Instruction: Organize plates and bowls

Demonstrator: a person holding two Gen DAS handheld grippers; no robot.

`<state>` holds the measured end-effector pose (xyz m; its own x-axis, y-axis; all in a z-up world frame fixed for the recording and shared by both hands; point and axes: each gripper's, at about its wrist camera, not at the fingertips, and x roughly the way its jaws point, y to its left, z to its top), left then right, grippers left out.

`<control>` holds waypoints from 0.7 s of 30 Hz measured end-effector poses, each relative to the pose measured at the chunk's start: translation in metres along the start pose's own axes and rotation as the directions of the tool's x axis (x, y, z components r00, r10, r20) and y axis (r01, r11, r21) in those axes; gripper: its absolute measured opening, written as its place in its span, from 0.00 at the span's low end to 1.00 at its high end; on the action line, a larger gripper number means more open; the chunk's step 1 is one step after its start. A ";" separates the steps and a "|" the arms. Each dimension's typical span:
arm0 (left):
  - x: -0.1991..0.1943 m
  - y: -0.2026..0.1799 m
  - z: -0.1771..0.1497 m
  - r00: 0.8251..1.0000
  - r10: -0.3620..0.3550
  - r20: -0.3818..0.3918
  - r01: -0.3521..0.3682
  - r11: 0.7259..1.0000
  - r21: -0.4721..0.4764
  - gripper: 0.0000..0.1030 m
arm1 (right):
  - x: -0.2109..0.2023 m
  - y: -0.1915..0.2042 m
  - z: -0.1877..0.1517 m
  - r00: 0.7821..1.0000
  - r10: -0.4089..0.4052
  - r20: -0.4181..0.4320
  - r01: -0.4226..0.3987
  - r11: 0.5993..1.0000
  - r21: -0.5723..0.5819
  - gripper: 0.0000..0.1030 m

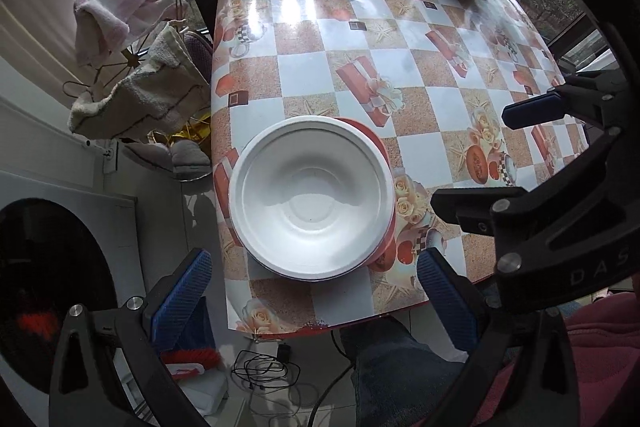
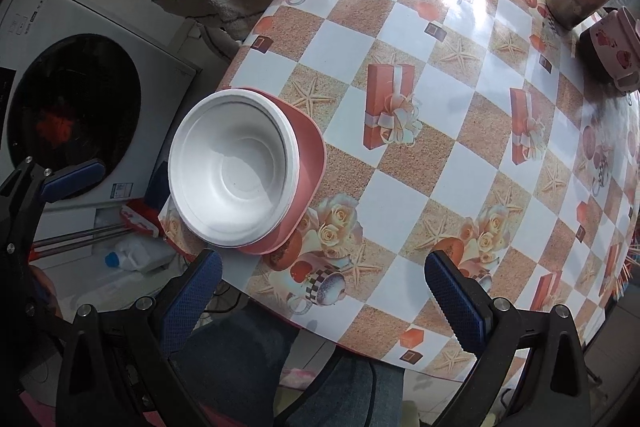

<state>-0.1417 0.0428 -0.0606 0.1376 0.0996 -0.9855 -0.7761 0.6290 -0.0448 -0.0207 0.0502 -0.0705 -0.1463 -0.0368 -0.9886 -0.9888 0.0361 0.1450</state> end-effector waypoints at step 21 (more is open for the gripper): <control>-0.004 0.012 -0.002 0.999 0.040 0.021 -0.039 0.997 -0.063 1.00 | -0.004 0.012 0.007 1.000 -0.024 0.004 0.025 0.997 -0.071 0.99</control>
<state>-0.1527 0.0478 -0.0576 0.1192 0.1406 -0.9829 -0.8180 0.5749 -0.0169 -0.0318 0.0579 -0.0646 -0.1221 -0.0334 -0.9920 -0.9917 -0.0359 0.1233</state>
